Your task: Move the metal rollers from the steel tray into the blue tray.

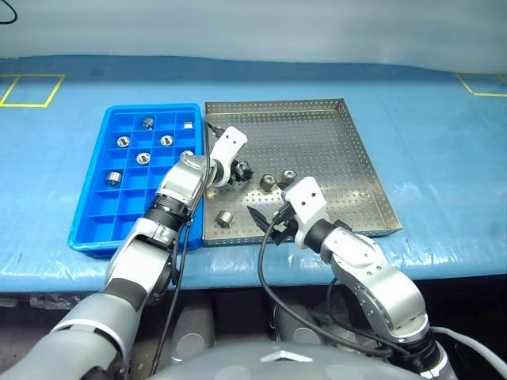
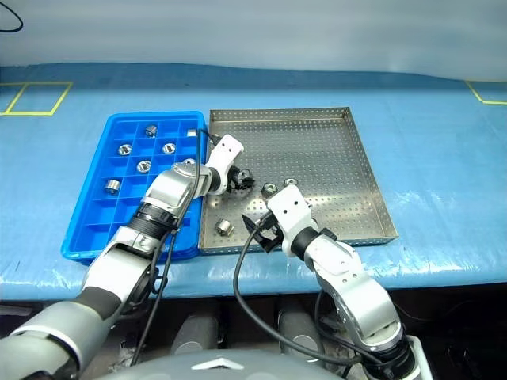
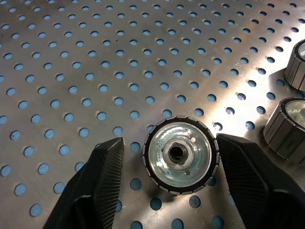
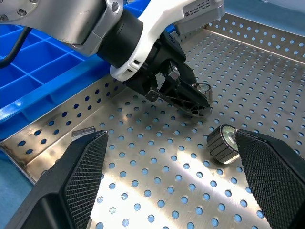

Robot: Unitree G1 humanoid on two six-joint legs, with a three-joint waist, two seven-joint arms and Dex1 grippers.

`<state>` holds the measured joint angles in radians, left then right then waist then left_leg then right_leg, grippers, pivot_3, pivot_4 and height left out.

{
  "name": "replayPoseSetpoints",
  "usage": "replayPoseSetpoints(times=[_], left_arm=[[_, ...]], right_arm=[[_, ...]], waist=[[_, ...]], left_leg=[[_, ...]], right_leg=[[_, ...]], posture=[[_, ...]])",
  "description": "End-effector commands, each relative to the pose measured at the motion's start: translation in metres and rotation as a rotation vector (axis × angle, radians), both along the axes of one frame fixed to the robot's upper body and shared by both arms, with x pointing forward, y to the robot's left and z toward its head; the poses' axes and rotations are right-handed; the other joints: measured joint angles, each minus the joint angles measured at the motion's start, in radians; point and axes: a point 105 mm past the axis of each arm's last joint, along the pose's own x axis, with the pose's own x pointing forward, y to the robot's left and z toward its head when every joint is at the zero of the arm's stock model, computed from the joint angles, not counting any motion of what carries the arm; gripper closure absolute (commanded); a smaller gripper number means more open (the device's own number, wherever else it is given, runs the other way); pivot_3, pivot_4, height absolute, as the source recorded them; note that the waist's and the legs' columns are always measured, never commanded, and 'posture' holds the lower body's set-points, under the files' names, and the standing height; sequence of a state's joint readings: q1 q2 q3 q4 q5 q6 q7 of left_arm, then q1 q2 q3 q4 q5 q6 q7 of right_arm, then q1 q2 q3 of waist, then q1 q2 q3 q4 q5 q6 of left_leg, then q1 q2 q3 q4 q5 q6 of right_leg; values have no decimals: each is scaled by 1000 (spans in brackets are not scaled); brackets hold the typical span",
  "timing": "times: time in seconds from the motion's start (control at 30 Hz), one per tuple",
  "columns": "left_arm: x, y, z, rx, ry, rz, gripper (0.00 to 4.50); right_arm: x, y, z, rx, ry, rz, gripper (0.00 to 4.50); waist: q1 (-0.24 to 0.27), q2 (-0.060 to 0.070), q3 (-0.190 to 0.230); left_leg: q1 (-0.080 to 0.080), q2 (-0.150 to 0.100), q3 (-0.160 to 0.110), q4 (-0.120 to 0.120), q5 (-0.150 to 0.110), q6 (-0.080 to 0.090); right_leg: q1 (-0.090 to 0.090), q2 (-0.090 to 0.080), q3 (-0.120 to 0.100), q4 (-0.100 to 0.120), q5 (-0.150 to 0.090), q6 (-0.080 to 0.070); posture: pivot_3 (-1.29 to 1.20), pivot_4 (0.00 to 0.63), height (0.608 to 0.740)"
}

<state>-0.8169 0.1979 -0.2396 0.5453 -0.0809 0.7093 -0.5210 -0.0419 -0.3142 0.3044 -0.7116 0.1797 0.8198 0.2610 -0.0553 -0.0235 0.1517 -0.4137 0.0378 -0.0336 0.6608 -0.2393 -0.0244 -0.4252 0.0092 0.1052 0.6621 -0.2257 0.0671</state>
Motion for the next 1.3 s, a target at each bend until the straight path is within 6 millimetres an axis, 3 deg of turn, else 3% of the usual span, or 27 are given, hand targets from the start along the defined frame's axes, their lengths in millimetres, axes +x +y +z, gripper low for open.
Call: replayPoseSetpoints(times=[0.03, 0.2, 0.4, 0.57, 0.77, 0.87, 1.03, 1.3], left_arm=[[3, 1, 23, -63, -73, 24, 2662], [0, 21, 57, -160, -188, 134, 2662], [-12, 82, 86, -174, -371, 436, 2662], [-45, 137, 90, -62, -495, 683, 2662], [-85, 168, 77, 3, -521, 885, 2662], [-105, 179, 65, 39, -510, 973, 2662], [-121, 183, 48, 36, -456, 1028, 2662], [-112, 158, 47, 11, -458, 886, 2662]], right_arm=[[0, -2, 9, 11, -36, -8, 0], [0, 2, 9, 16, -35, 12, 0], [1, 20, 9, 17, -34, 114, 0], [5, 37, 7, 39, -34, 201, 0], [5, 57, 7, 85, -53, 296, 0], [3, 66, 6, 85, -60, 348, 0], [2, 71, 7, 88, -64, 385, 0], [1, 70, 4, 82, -58, 377, 0]], waist=[[-4, 0, 0], [-6, 0, 0], [0, 0, 0], [19, 0, 0], [76, -1, 1], [98, -2, 1], [126, -2, 1], [147, -2, 1]], left_leg=[[0, 0, 0, 0, 0, 0], [-1, 0, 0, 0, 0, 0], [1, 0, -1, 0, 0, 0], [1, 0, -1, 0, 0, 0], [1, 0, -1, 0, 0, 0], [1, 0, -1, 0, 0, 0], [2, 0, -2, 0, 1, -1], [2, 0, -1, 1, 2, -1]], right_leg=[[0, 0, 0, 0, 0, 0], [-1, 0, 0, 0, 0, 0], [1, 0, 0, 1, 0, 0], [1, 0, 0, 2, 1, -1], [1, -1, -1, 0, 3, -4], [2, -2, -1, -1, 3, -4], [2, -1, -2, -1, 1, -3], [2, -1, -2, -1, -2, -5]], posture=[[-30, 150, 740], [7, 150, 740], [86, 150, 740], [151, 150, 740], [227, 150, 740], [256, 150, 740], [291, 150, 740], [266, 150, 740]])
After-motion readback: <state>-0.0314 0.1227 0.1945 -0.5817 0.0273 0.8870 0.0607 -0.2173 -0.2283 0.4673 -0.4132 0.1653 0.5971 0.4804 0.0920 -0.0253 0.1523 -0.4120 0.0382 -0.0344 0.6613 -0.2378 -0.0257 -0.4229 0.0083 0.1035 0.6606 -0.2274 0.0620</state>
